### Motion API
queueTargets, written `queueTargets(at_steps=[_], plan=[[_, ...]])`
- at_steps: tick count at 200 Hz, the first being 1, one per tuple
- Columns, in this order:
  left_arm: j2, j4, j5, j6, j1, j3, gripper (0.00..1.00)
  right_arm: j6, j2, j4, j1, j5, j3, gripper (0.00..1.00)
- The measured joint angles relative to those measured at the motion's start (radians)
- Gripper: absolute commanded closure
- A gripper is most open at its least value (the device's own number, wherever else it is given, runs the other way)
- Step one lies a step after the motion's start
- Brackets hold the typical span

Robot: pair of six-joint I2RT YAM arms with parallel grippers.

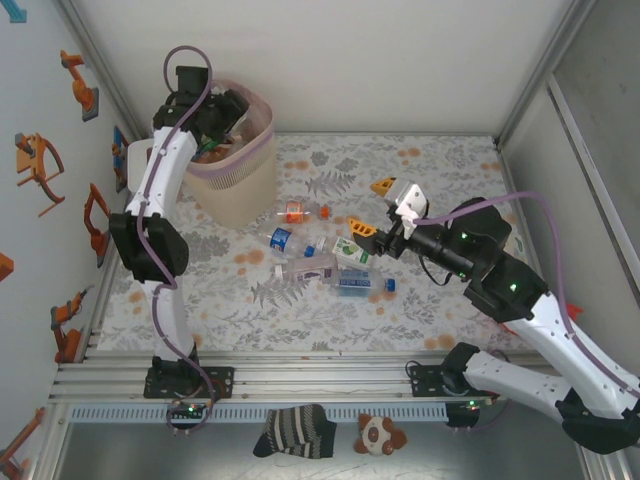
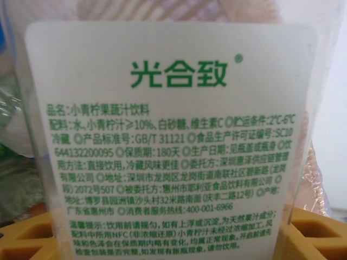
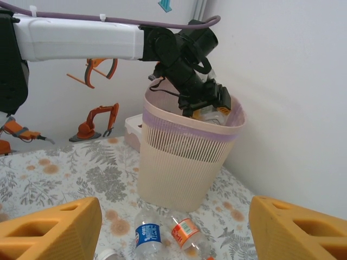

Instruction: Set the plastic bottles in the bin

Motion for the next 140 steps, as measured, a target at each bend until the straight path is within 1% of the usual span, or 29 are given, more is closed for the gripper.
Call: queueTargets(at_steps=[20, 55, 74, 110, 140], plan=[[0.003, -0.008, -0.005, -0.029, -0.004, 0.002, 0.39, 0.0, -0.002, 0.0, 0.0, 0.005, 0.0, 0.29], [0.003, -0.023, -0.027, -0.057, -0.002, 0.005, 0.26, 0.0, -0.005, -0.005, 0.0, 0.01, 0.0, 0.29], [0.003, -0.027, -0.039, -0.066, -0.002, 0.01, 0.21, 0.0, -0.006, -0.006, 0.0, 0.014, 0.0, 0.29], [-0.006, -0.027, -0.054, -0.066, 0.0, 0.015, 0.17, 0.0, -0.006, -0.006, 0.0, 0.018, 0.0, 0.29], [-0.024, -0.027, -0.058, -0.065, 0.001, 0.015, 0.19, 0.0, -0.007, -0.006, 0.0, 0.018, 0.0, 0.29]])
